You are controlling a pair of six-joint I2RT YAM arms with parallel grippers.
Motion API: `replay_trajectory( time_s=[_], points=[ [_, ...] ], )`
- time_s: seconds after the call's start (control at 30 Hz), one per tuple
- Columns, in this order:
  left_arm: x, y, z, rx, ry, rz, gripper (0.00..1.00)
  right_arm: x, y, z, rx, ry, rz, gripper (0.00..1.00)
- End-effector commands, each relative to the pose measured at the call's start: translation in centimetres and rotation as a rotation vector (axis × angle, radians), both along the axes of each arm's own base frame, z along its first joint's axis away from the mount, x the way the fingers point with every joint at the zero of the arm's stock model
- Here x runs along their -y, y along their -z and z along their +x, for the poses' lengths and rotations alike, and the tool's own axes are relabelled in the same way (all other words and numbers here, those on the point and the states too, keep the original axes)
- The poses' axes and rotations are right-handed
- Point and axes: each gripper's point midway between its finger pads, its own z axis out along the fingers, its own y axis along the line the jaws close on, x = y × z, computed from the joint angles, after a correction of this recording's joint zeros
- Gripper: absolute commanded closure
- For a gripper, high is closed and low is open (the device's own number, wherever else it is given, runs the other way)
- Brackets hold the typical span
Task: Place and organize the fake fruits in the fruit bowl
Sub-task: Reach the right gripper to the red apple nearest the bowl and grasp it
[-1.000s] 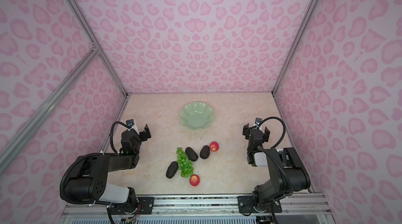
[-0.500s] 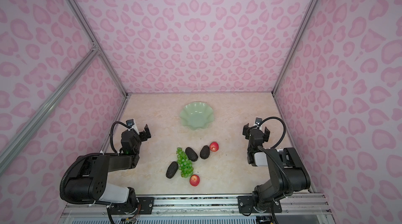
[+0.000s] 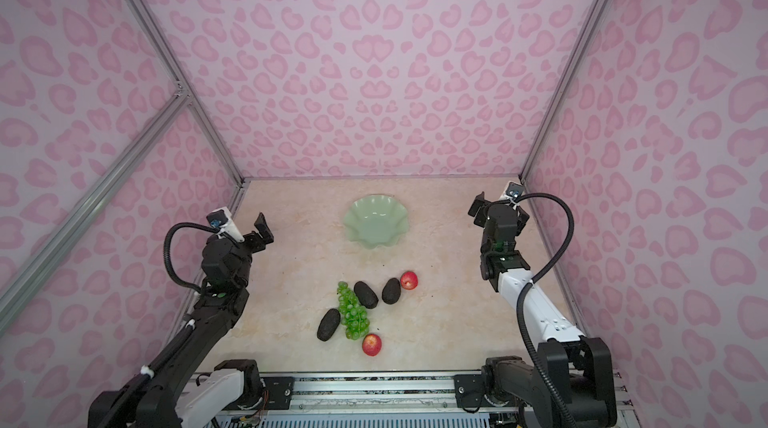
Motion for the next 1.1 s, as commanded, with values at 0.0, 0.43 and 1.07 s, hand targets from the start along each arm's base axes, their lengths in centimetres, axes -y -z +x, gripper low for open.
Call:
replay_trajectory(
  time_s=[0.0, 0.43, 1.07],
  points=[
    [0.3, 2.8, -3.0, -0.185, -0.003, -0.106, 0.01, -4.9, 6.0, -2.2, -0.247, -0.230, 0.205, 0.09],
    [0.1, 2.5, -7.8, -0.152, -0.026, -0.180, 0.01, -21.0, 15.4, -13.5, -0.695, -0.523, 0.337, 0.16],
    [0.7, 2.3, -7.6, -0.164, 0.008, -0.186, 0.00, -24.2, 20.6, -11.0, -0.786, -0.449, 0.347, 0.28]
  ],
)
